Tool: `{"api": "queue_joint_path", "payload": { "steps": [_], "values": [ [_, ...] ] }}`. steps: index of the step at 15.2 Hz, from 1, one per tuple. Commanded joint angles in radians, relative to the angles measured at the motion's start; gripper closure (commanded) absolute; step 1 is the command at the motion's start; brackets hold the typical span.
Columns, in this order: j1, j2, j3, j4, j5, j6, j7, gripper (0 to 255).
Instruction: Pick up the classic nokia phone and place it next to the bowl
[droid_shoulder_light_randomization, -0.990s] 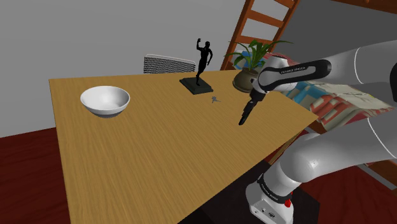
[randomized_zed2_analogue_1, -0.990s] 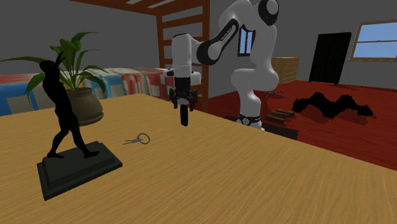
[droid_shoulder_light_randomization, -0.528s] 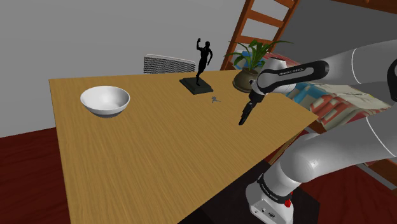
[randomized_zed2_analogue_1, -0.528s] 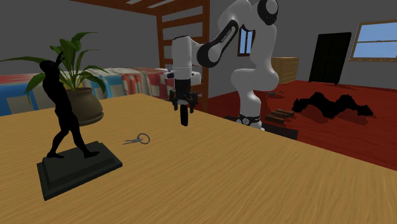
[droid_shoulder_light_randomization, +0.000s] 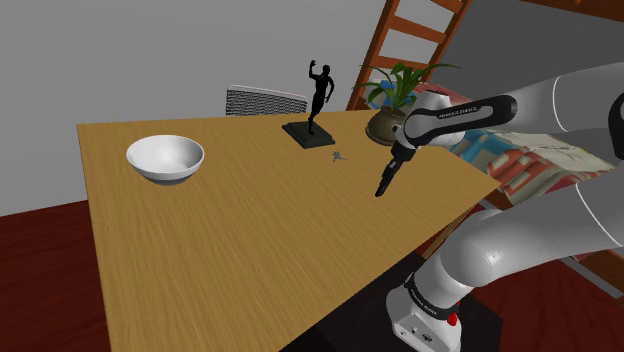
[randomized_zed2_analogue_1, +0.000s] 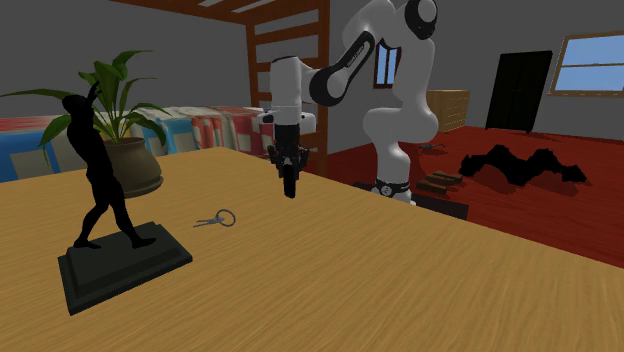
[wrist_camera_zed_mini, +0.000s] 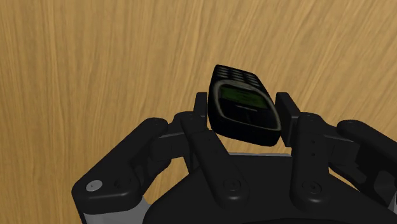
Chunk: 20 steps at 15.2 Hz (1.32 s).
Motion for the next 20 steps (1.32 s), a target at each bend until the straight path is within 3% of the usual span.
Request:
{"api": "queue_joint_path", "payload": {
  "steps": [1, 3, 20],
  "values": [
    [0.0, 0.0, 0.0, 0.0, 0.0, 0.0, 0.0, 255],
    [0.0, 0.0, 0.0, 0.0, 0.0, 0.0, 0.0, 255],
    [-0.008, -0.133, 0.067, 0.142, 0.014, -0.274, 0.013, 255]
  ]
}}
